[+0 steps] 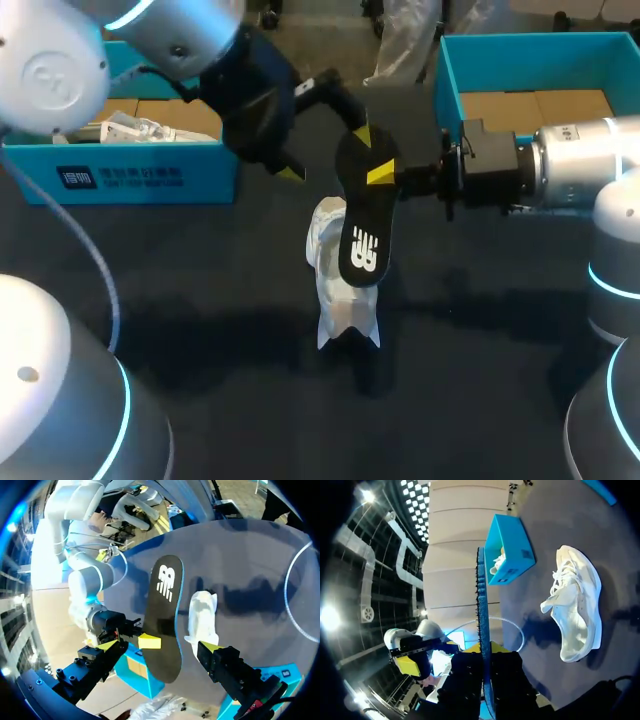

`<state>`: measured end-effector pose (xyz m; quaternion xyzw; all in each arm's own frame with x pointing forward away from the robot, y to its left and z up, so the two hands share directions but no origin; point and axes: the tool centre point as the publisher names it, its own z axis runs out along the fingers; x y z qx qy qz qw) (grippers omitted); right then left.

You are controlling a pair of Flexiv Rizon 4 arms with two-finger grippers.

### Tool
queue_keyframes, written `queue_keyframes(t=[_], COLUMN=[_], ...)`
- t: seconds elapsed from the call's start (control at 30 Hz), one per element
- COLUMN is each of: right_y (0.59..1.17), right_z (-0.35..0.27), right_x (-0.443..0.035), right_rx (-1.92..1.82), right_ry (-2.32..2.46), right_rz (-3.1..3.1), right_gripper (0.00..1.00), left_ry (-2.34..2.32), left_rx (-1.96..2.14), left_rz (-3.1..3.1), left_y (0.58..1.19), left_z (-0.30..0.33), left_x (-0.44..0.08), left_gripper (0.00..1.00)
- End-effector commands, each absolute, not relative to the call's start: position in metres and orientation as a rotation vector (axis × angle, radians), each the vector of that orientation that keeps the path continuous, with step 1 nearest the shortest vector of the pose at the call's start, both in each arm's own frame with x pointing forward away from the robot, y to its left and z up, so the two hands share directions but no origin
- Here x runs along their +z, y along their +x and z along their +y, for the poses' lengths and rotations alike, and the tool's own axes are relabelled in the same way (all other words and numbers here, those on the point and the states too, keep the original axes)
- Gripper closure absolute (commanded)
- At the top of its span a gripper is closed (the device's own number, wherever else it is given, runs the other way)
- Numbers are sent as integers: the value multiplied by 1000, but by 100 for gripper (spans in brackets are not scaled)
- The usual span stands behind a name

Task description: Take the shoe out of the shoebox, open the shoe tongue, remove and reinsert the insole, then place the shoe into the shoebox

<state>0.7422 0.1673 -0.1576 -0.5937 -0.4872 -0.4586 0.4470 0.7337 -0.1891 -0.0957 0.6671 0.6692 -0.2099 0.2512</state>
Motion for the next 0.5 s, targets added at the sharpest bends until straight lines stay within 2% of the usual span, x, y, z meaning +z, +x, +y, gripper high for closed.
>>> queue_keyframes(t=[0.03, 0.5], right_y=[739, 735], right_z=[165, 161], right_x=[-154, -151], right_rx=[-1143, -1140], right_ry=[-1477, -1494], right_rz=[-1203, -1196], right_gripper=[100, 100], left_ry=[1580, 1462], left_rx=[-830, -1080], left_rz=[1581, 1313], left_y=[727, 719], left_z=[-179, -167], left_x=[-99, -108], left_gripper=[0, 0])
